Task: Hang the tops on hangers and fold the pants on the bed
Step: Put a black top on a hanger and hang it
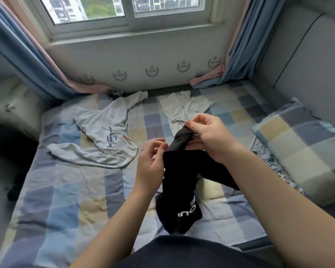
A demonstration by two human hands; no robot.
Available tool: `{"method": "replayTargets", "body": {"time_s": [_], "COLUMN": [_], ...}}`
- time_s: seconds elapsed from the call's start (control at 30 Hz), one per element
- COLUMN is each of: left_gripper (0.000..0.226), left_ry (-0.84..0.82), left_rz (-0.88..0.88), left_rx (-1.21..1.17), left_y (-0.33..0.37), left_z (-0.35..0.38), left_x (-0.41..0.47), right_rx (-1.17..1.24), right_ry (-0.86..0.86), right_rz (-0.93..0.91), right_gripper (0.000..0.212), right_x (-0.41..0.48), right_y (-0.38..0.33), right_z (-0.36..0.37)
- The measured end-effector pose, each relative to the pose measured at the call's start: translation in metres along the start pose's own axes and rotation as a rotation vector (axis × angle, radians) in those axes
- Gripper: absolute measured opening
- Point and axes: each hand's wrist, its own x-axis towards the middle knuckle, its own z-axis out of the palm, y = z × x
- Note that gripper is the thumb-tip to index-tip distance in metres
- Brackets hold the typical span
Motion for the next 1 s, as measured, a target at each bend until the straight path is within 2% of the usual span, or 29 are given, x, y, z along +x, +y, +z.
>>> {"method": "replayTargets", "body": {"time_s": [0.07, 0.17, 0.23, 0.27, 0.33, 0.43, 0.57, 0.63, 0.73, 0.77, 0.8, 0.87, 0.93, 1.0], "left_gripper": [0.026, 0.018, 0.013, 0.018, 0.028, 0.026, 0.017, 0.016, 0.013, 0.012, 0.012, 0.014, 0.017, 0.017], "left_ry": [-0.089, -0.302, -0.247, -0.197, -0.093, 0.045, 0.047, -0.015, -0.138, -0.180, -0.218, -0.274, -0.304, -0.289], "left_rz": [0.065, -0.025, -0.033, -0.020, -0.022, 0.025, 0.048, 0.068, 0.080, 0.072, 0.060, 0.047, 0.056, 0.089], "left_rx": [-0.053, -0.095, 0.023, 0.077, 0.104, 0.148, 0.180, 0.212, 0.195, 0.172, 0.155, 0.140, 0.130, 0.113], "left_y": [0.009, 0.016, 0.012, 0.007, 0.002, 0.005, 0.018, 0.023, 0.031, 0.035, 0.039, 0.049, 0.061, 0.070], "left_z": [-0.008, -0.014, -0.021, -0.025, -0.036, -0.046, -0.055, -0.061, -0.070, -0.072, -0.074, -0.079, -0.084, -0.091], "left_x": [-0.003, -0.005, -0.005, -0.004, -0.002, 0.004, 0.009, 0.007, 0.000, -0.001, -0.003, -0.003, -0.004, -0.004], "right_rx": [0.057, 0.127, 0.155, 0.167, 0.177, 0.194, 0.139, 0.012, -0.286, -0.376, -0.432, -0.483, -0.535, -0.613], "right_ry": [0.034, 0.087, 0.137, 0.157, 0.194, 0.284, 0.407, 0.319, -0.035, -0.140, -0.215, -0.256, -0.177, -0.082], "right_rz": [-0.009, -0.031, -0.051, -0.057, -0.047, 0.026, 0.101, 0.048, -0.085, -0.116, -0.142, -0.194, -0.274, -0.314], "right_gripper": [0.027, 0.025, 0.026, 0.027, 0.028, 0.026, 0.010, 0.011, 0.053, 0.060, 0.061, 0.045, 0.026, 0.021], "right_x": [0.000, 0.000, 0.001, 0.001, -0.001, -0.007, -0.019, -0.028, -0.043, -0.047, -0.049, -0.049, -0.050, -0.049], "right_y": [-0.004, -0.012, -0.014, -0.014, -0.009, 0.009, 0.043, 0.059, 0.075, 0.078, 0.080, 0.085, 0.089, 0.093], "right_z": [0.008, 0.017, 0.019, 0.019, 0.018, 0.012, 0.009, 0.014, 0.026, 0.033, 0.040, 0.052, 0.063, 0.069]}}
